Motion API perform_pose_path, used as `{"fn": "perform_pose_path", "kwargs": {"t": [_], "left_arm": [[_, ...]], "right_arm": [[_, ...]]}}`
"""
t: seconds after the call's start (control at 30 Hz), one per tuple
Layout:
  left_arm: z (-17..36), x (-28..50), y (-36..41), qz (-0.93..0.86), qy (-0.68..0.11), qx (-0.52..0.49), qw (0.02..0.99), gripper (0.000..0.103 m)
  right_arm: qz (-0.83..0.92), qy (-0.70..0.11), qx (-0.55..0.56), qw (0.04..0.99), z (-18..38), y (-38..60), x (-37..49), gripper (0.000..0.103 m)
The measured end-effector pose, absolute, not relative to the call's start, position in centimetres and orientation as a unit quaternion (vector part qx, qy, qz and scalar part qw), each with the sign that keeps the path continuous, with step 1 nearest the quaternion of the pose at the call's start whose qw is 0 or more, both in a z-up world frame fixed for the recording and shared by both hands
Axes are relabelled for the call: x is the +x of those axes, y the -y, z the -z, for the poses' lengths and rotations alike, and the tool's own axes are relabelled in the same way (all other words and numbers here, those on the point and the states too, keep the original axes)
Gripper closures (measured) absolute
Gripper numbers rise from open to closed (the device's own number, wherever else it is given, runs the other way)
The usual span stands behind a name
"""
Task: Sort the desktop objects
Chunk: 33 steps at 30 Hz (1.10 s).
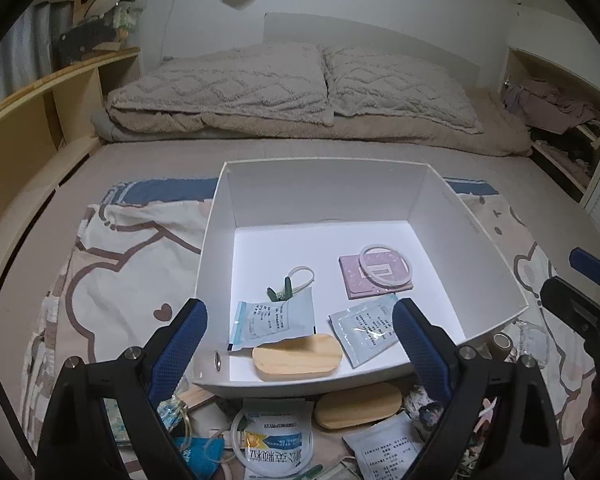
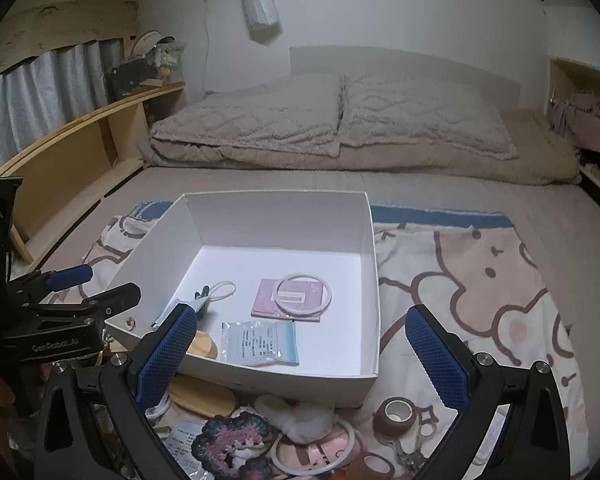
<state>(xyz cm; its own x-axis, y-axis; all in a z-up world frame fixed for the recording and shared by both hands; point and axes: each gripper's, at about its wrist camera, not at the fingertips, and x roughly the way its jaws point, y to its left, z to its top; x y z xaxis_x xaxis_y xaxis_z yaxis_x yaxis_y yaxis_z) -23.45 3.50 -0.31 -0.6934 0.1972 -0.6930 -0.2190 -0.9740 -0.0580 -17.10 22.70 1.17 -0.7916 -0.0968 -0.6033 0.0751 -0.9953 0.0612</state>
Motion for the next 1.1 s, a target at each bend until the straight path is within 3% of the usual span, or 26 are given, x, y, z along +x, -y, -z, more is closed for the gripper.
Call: {"fn": "perform_pose_path", "kwargs": {"t": [0.47,1.1], "left_arm": [[-3.4,-19.8,-3.8,-0.938,-0.021,-0.323,0.122,0.0],[-7.4,-12.9,-3.1,-0.952,-0.008,-0.276,0.13,0.0]], "right_arm": [[0.957,0.022,0.288,0.034,-3.5,-22.8,-13.7,0.0],[0.968,0.018,0.249,0.036,-6.0,-23.1,-7.6,0.0]]}}
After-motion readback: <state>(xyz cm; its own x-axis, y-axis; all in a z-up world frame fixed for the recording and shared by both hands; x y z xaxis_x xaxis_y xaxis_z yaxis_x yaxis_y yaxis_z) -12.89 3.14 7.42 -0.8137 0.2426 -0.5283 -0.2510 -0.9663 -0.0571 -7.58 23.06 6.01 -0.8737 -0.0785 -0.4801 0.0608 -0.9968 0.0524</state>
